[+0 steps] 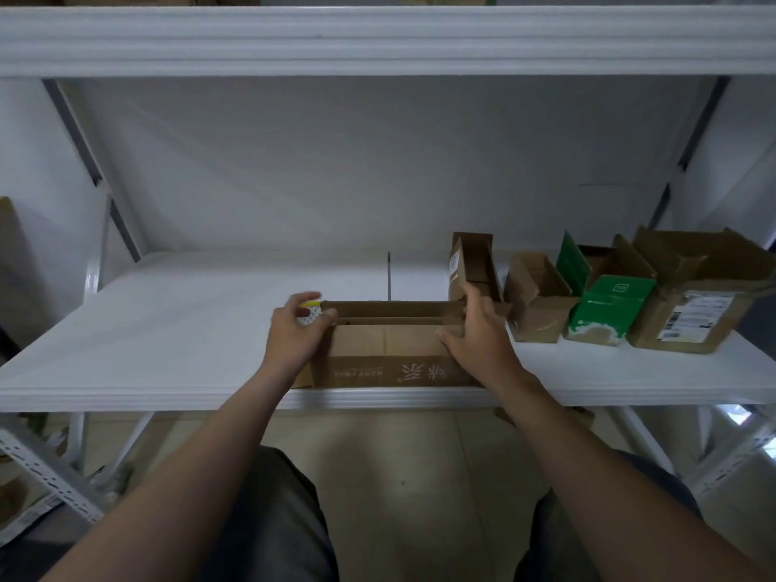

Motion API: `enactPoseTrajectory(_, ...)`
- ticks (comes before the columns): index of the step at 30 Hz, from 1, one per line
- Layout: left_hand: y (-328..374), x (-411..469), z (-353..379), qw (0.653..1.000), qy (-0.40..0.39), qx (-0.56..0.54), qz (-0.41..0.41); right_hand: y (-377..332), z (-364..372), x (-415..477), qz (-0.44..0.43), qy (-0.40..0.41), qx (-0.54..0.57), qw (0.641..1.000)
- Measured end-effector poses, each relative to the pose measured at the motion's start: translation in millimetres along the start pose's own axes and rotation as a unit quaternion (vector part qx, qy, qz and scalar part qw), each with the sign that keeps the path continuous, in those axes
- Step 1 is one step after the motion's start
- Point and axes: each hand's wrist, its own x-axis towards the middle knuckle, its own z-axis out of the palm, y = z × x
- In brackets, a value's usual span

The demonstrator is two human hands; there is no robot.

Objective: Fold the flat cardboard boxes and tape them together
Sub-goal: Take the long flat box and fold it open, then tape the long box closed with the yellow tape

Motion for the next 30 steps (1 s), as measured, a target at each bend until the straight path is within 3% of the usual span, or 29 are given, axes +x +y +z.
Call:
enactPoseTrajectory(3,-2,-5,9,0.998,-0.028,0.05,-0.023,10,5,3,0.015,-0.003,-0.14,0.99)
enactPoseTrajectory(8,-16,-10,20,0.993,0.048,0.109,-0.001,21,8,7,0.001,-0.019,-0.14,0.99)
enactPoseTrajectory(15,-26,-4,25,0.979,-0.024,0.199,-0.027,9,23,7,-0.06,-0.017,-0.174,0.983)
enactPoseTrajectory(20,-32,3,28,0.967,-0.035,0.246,-0.046,-13,39,7,-0.094,-0.091,-0.212,0.968)
enactPoseTrajectory(25,-34,26,12,0.957,0.017,0.28,-0.072,-19,31,9,-0.064,-0.191,-0.232,0.952)
enactPoseTrajectory(27,-36,38,4,0.954,-0.023,0.297,-0.044,-18,30,12,-0.055,-0.212,-0.229,0.948)
enactPoseTrajectory(30,-35,48,-3,0.92,-0.129,0.369,-0.035,-18,34,16,-0.063,-0.206,-0.243,0.946)
